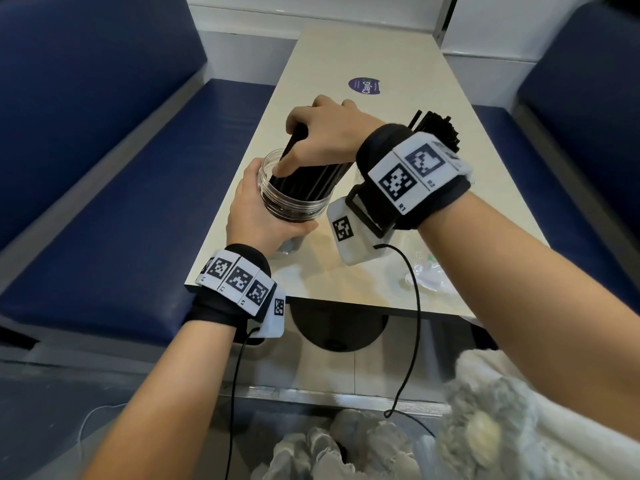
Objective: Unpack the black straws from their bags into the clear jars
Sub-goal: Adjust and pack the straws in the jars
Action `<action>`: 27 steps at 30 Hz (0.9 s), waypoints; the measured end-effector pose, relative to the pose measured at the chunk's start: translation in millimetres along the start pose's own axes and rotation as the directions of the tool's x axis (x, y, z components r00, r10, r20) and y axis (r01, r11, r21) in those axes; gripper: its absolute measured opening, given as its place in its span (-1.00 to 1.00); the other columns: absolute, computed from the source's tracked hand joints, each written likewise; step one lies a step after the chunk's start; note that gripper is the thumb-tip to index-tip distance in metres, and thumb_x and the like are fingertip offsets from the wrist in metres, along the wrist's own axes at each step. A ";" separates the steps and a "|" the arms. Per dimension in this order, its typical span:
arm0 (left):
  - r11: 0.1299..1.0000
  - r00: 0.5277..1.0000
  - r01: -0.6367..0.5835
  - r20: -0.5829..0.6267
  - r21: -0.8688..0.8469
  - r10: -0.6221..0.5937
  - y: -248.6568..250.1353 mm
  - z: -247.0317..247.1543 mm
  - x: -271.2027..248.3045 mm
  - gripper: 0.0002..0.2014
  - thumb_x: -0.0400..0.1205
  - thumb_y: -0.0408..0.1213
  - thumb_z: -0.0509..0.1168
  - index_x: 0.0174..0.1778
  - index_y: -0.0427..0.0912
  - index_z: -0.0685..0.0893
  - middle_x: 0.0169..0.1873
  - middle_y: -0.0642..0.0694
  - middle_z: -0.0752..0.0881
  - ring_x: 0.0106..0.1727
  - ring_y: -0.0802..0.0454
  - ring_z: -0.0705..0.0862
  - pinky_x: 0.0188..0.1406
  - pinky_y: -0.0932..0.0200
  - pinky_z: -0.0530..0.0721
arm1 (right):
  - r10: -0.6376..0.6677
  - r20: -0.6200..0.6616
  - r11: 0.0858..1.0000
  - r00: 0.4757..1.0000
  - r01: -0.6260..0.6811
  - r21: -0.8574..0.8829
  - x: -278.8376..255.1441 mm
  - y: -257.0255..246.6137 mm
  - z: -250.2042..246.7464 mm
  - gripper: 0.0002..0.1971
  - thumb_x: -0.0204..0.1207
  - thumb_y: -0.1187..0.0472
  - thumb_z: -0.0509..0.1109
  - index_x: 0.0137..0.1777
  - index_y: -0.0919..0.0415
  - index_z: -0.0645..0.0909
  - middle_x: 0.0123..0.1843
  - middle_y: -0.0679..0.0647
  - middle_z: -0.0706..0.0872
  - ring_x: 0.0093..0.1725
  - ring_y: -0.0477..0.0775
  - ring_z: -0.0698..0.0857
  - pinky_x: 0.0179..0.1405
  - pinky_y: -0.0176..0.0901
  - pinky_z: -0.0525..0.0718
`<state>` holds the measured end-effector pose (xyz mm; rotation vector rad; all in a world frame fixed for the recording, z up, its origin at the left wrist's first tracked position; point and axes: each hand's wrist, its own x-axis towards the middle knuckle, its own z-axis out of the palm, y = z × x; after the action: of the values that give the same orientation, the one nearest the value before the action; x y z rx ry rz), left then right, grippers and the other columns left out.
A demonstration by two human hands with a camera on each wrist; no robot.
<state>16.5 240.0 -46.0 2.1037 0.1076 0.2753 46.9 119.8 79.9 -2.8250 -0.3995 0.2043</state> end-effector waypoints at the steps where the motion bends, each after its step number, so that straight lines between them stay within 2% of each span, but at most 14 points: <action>1: 1.000 1.000 -0.002 0.001 0.002 0.002 -0.4 0.1 0.2 0.11 0.06 -0.09 0.68 0.52 0.08 0.25 0.36 0.01 0.54 0.37 -0.02 0.53 0.37 -0.10 0.55 | 0.014 0.026 1.000 1.000 -0.013 -0.028 -1.6 1.1 -3.2 -0.39 0.26 -0.28 0.41 0.31 -0.11 0.43 0.16 0.00 0.37 0.29 0.17 0.38 0.06 -0.04 0.44; 3: 1.000 1.000 -0.009 0.004 0.009 0.009 0.8 0.4 0.0 0.12 0.06 -0.08 0.69 0.52 0.09 0.24 0.38 0.02 0.53 0.38 0.00 0.52 0.38 -0.05 0.53 | 0.043 0.050 0.998 0.998 -0.041 -0.040 -3.7 3.0 -7.4 -0.37 0.24 -0.26 0.44 0.29 -0.08 0.44 0.15 0.02 0.39 0.12 0.14 0.47 -0.06 -0.10 0.47; 5: 1.000 1.000 -0.019 0.009 0.015 0.018 3.2 1.0 -0.4 0.10 0.09 -0.11 0.68 0.52 0.09 0.23 0.39 0.03 0.51 0.39 0.02 0.50 0.37 0.02 0.50 | 0.042 0.057 0.999 0.997 -0.043 0.013 -4.7 4.7 -9.3 -0.43 0.29 -0.18 0.45 0.27 -0.01 0.47 0.13 0.02 0.48 0.03 0.08 0.52 -0.22 -0.20 0.48; 8: 0.999 0.999 -0.038 0.012 0.008 0.038 6.2 1.1 -1.6 0.05 0.11 -0.16 0.67 0.50 0.11 0.26 0.36 0.04 0.51 0.36 0.03 0.50 0.36 -0.01 0.51 | 0.060 0.056 0.983 0.997 -0.068 0.171 -5.2 7.4 -9.6 -0.61 0.38 -0.06 0.42 0.16 0.03 0.48 0.07 -0.01 0.55 -0.02 0.02 0.53 -0.43 -0.28 0.42; 10: 0.999 0.999 -0.045 0.017 0.001 0.045 6.8 0.2 -1.9 0.04 0.11 -0.18 0.66 0.50 0.11 0.28 0.35 0.05 0.52 0.33 0.06 0.51 0.34 0.01 0.52 | 0.083 0.046 0.953 0.995 -0.093 0.289 -6.0 9.0 -9.0 -0.63 0.42 -0.02 0.40 0.19 0.05 0.51 0.03 -0.03 0.54 -0.06 -0.01 0.52 -0.47 -0.31 0.41; 14: 0.999 0.999 -0.040 0.016 -0.015 0.040 7.8 -3.2 -1.6 0.01 0.11 -0.21 0.66 0.47 0.11 0.31 0.25 0.13 0.51 0.24 0.12 0.49 0.25 0.09 0.50 | 0.129 0.033 0.877 0.991 -0.129 0.463 -5.7 12.7 -5.4 -0.58 0.38 -0.03 0.45 0.21 0.08 0.54 -0.16 -0.10 0.55 -0.17 -0.11 0.57 -0.39 -0.29 0.57; 17: 0.999 0.999 -0.039 0.010 -0.030 0.040 7.4 -4.7 -1.2 -0.01 0.14 -0.25 0.66 0.48 0.07 0.31 0.14 0.21 0.44 0.18 0.19 0.44 0.18 0.19 0.44 | 0.139 0.093 0.850 0.986 -0.167 0.499 -6.6 12.5 -2.4 -0.47 0.25 -0.09 0.53 0.19 0.03 0.50 -0.07 -0.08 0.58 -0.10 -0.07 0.61 -0.16 -0.07 0.77; 19: 0.999 0.999 -0.037 0.013 -0.038 0.037 5.9 -5.1 -1.6 0.01 0.15 -0.25 0.66 0.49 0.05 0.29 0.14 0.23 0.44 0.20 0.20 0.44 0.18 0.23 0.42 | 0.140 0.112 0.839 0.984 -0.178 0.515 -7.0 10.3 -0.5 -0.51 0.25 -0.01 0.53 0.15 0.05 0.48 0.01 0.03 0.61 -0.07 0.06 0.67 -0.19 0.02 0.83; 21: 0.997 0.999 -0.037 0.007 -0.064 0.037 3.2 -4.9 -2.3 0.02 0.14 -0.21 0.67 0.49 0.12 0.28 0.13 0.25 0.49 0.23 0.18 0.50 0.20 0.19 0.49 | 0.159 0.103 0.775 0.982 -0.189 0.603 -6.7 9.0 1.5 -0.66 0.35 0.09 0.46 0.09 0.09 0.48 0.05 0.11 0.62 -0.05 0.15 0.69 -0.33 0.01 0.83; 23: 0.995 0.999 -0.043 -0.002 -0.089 0.043 1.7 -4.3 -2.9 0.04 0.13 -0.14 0.67 0.49 0.21 0.26 0.22 0.20 0.55 0.30 0.12 0.54 0.27 0.10 0.54 | 0.193 0.118 0.693 0.974 -0.221 0.686 -7.3 8.1 3.4 -0.74 0.43 0.10 0.40 0.07 0.12 0.48 0.08 0.14 0.62 0.00 0.19 0.69 -0.41 -0.08 0.82; 25: 0.995 0.999 -0.044 -0.003 -0.087 0.044 1.6 -3.9 -2.3 0.07 0.13 -0.11 0.66 0.51 0.23 0.22 0.33 0.13 0.54 0.38 0.08 0.52 0.35 0.03 0.53 | 0.206 0.143 0.688 0.968 -0.247 0.683 -6.5 8.2 4.2 -0.65 0.46 0.03 0.37 0.19 0.11 0.44 0.14 0.14 0.62 0.03 0.19 0.69 -0.36 -0.11 0.79; 27: 0.995 0.999 -0.047 -0.004 -0.084 0.047 0.9 -4.2 -1.1 0.08 0.11 -0.12 0.66 0.52 0.23 0.21 0.37 0.11 0.53 0.40 0.07 0.51 0.39 -0.03 0.53 | 0.216 0.098 0.750 0.971 -0.230 0.620 -2.9 8.0 4.6 -0.47 0.44 -0.11 0.35 0.34 0.07 0.36 0.22 0.11 0.55 0.10 0.17 0.64 -0.23 -0.15 0.67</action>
<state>14.4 242.8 -43.3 2.0248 0.0466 0.3045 45.4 112.7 73.5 -2.1883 0.0229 0.3439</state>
